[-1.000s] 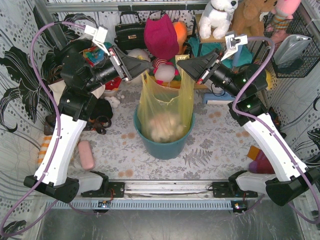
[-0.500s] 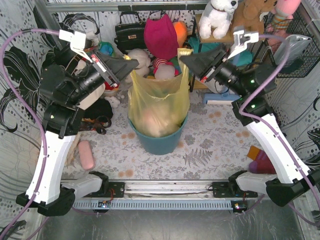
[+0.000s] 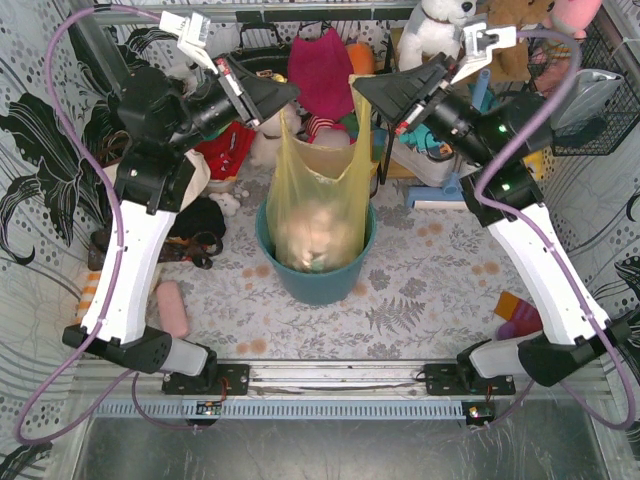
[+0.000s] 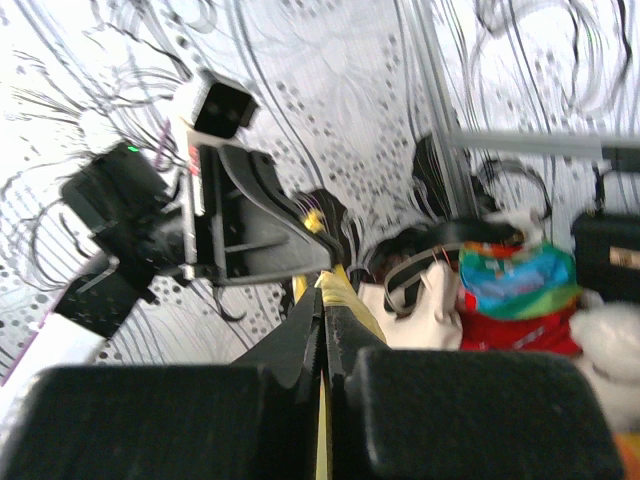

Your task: Tie the trash bag

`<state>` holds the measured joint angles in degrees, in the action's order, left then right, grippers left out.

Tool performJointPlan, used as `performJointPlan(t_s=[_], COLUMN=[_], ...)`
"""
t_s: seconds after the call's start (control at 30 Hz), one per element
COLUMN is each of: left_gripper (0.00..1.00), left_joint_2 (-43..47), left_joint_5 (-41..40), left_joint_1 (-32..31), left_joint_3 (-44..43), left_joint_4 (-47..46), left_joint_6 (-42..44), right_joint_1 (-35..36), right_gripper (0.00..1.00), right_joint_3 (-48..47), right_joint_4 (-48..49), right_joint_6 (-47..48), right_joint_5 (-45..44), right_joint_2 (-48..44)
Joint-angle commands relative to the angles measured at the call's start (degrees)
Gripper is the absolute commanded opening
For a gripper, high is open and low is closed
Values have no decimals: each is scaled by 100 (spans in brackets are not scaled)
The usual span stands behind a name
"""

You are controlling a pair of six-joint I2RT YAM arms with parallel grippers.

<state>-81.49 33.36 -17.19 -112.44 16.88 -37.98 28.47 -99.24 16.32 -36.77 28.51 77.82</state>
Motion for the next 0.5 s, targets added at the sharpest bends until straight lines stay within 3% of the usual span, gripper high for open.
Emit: performJointPlan(t_s=[0.0,0.13,0.23,0.33,0.47], left_gripper=[1,1,1,1,2], left_joint_2=[665,917,747,302,-334], left_joint_5=[275,68,205,338,546], left_joint_1=[27,31,32,47,50], left_joint_3=[638,1675,1725,880,-880], left_joint_4=[-746,-985,-1130,-859,-510], left_joint_6=[-150,-243,-337,-309,-351], right_joint_1=[1,1,1,-2,0], right_gripper=[0,0,0,0,0], right_joint_3=[623,1748,1764,1103,-332], right_joint_4=[604,961,995,734,251], right_joint_6=[-111,-305,-313,-146,76], right_joint_5=[18,-272,-288,-252,20], right_joint_2=[-504,-811,-752,-419,125])
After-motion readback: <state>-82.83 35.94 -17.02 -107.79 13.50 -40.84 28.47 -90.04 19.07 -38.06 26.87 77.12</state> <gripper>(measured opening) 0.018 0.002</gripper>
